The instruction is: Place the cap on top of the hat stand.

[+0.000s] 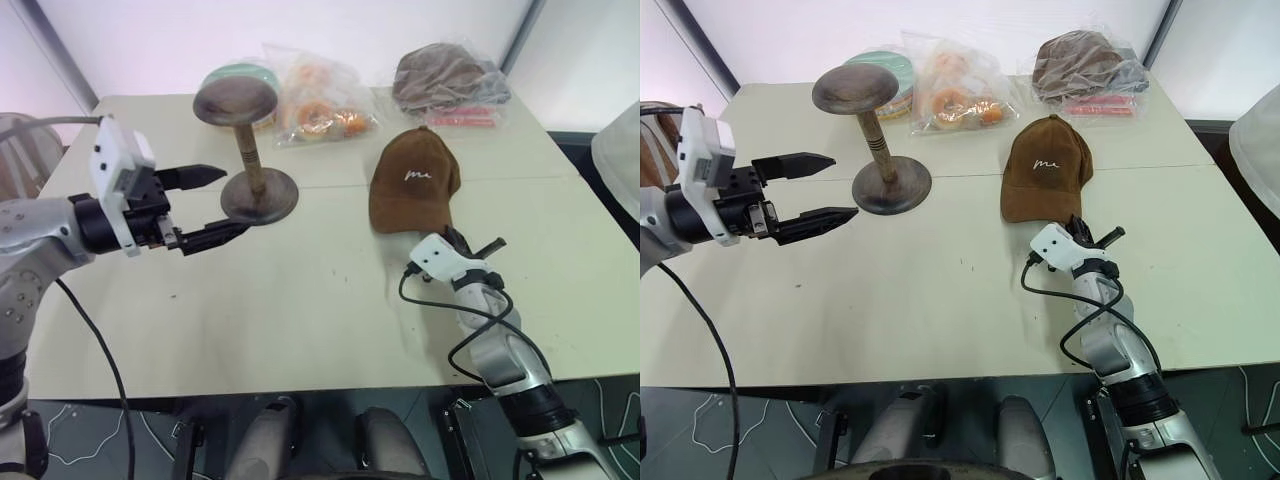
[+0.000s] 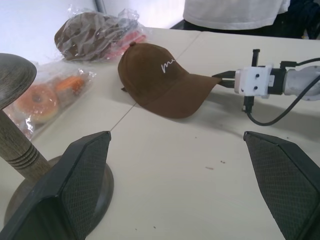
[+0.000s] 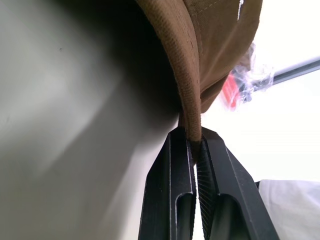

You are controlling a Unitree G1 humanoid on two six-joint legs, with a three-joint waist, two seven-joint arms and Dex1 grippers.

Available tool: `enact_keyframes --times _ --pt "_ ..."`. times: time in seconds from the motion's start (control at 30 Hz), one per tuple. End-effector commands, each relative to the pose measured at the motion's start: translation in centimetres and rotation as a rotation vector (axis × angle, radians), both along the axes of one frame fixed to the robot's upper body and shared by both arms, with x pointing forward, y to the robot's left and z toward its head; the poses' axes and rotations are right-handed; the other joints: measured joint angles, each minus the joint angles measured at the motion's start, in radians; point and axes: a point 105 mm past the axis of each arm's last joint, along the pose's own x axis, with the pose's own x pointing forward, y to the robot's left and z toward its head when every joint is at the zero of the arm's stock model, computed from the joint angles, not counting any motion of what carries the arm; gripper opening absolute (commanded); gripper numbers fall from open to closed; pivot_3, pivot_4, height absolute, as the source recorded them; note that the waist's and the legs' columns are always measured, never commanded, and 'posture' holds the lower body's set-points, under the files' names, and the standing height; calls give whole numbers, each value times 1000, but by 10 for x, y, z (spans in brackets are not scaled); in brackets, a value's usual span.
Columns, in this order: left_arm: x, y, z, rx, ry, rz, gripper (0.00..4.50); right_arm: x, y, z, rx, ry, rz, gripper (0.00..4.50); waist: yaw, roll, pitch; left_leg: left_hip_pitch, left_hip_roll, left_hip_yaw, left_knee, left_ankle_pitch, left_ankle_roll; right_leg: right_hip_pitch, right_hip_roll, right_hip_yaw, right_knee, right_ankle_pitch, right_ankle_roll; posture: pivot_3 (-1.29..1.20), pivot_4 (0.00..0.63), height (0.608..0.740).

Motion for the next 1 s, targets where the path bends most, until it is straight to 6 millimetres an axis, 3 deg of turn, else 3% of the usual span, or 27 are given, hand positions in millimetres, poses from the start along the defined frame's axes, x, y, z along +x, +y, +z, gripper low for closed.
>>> enact_keyframes --times 0.03,0.27,0.6,0.83,1.0 --pt "-1 2 12 7 -58 9 4500 1 5 16 -1 -88 21 21 0 0 0 0 0 0 0 0 0 0 0 0 0 0 0 0 150 740" --pt "1 1 12 10 -64 8 4500 -3 7 65 27 -355 30 21 1 0 0 0 0 0 0 2 -3 0 0 0 0 0 0 0 150 740" --pt "7 3 11 11 -62 11 4500 -10 18 117 99 -549 82 21 -1 0 0 0 0 0 -1 2 -4 -1 0 0 0 0 0 0 150 740" --pt "13 16 5 -2 -50 76 4500 -11 46 165 147 -645 180 21 -2 0 0 0 0 0 -2 2 -4 -1 0 1 0 0 0 0 150 740" --pt "11 35 4 1 -54 161 4500 -7 77 200 217 -699 281 21 -6 1 0 0 0 0 -3 3 -5 -2 0 1 0 0 0 0 150 740"
